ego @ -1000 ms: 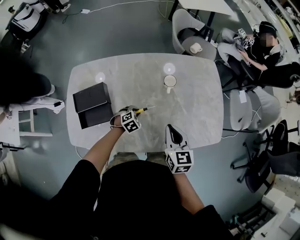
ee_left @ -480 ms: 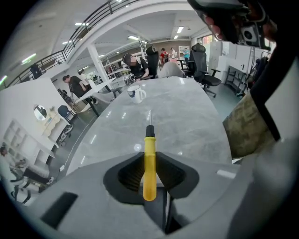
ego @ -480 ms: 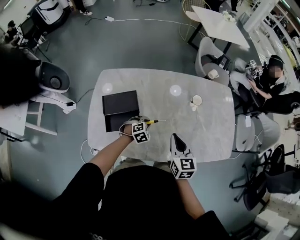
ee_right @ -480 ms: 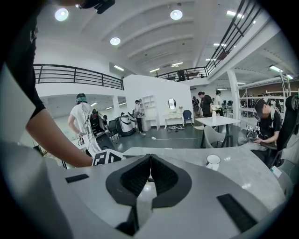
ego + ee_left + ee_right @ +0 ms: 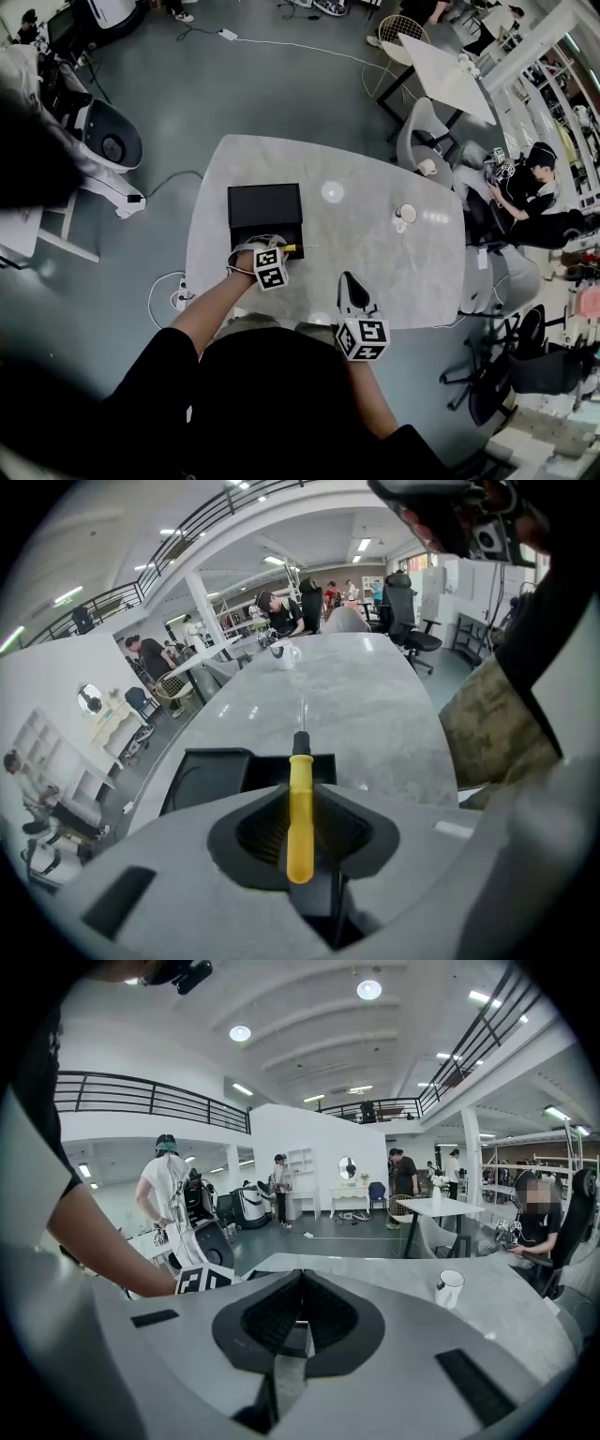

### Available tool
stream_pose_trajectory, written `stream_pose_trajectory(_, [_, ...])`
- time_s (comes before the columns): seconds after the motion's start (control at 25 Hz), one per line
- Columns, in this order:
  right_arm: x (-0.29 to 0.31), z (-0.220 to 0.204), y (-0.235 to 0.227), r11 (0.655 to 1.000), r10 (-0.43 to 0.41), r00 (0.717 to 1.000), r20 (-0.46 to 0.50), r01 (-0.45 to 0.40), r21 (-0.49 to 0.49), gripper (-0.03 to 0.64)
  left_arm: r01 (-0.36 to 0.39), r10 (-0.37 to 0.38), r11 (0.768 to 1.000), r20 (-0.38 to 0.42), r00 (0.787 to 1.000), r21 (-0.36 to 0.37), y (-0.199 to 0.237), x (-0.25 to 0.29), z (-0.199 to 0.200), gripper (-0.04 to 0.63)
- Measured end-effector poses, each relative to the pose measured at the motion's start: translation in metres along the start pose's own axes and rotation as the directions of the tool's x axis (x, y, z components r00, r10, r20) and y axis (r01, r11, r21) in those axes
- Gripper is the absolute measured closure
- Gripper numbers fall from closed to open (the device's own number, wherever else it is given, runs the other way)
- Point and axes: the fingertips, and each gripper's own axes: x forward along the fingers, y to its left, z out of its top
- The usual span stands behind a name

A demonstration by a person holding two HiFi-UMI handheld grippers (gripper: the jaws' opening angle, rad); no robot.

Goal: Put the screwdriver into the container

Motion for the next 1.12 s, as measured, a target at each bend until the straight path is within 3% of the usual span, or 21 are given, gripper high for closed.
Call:
stream_pose_trajectory(0.12, [0.003, -0.001, 0.017, 1.000, -0.026, 1.000, -0.001, 0.026, 0.002, 0.604, -0.006, 0.006, 1.000, -0.001, 1.000, -0.015, 0.001, -0.010, -0.028, 0.508])
stream_pose_trajectory(0.36, [0.005, -0.011, 0.046, 0.999, -0.052, 0.998, -0.019, 0.053, 0.007, 0.604, -0.011, 0.012, 0.992, 0.008, 1.000, -0.129, 0.003, -0.014, -0.069, 0.508])
stream_pose_trajectory(0.8, [0.033, -0.013, 0.040, 0.999, -0.046, 0.996, -0.071, 0.047, 0.009, 0.604, 0.005, -0.007, 0.999, -0.047, 0.999, -0.044, 0.017, 0.011, -0.083, 0.508])
stream_pose_trajectory(1.0, [0.034, -0.011, 0.033, 0.999, -0.036, 0.997, -0.067, 0.037, 0.013, 0.604, 0.022, -0.016, 0.997, -0.079, 0.997, 0.071, 0.009, 0.022, -0.081, 0.508])
stream_pose_trajectory(1.12, [0.035, -0.010, 0.018, 0.998, -0.047, 0.996, -0.075, 0.049, 0.028, 0.604, 0.026, -0.022, 0.999, -0.091, 0.996, 0.040, 0.009, 0.028, -0.077, 0.508])
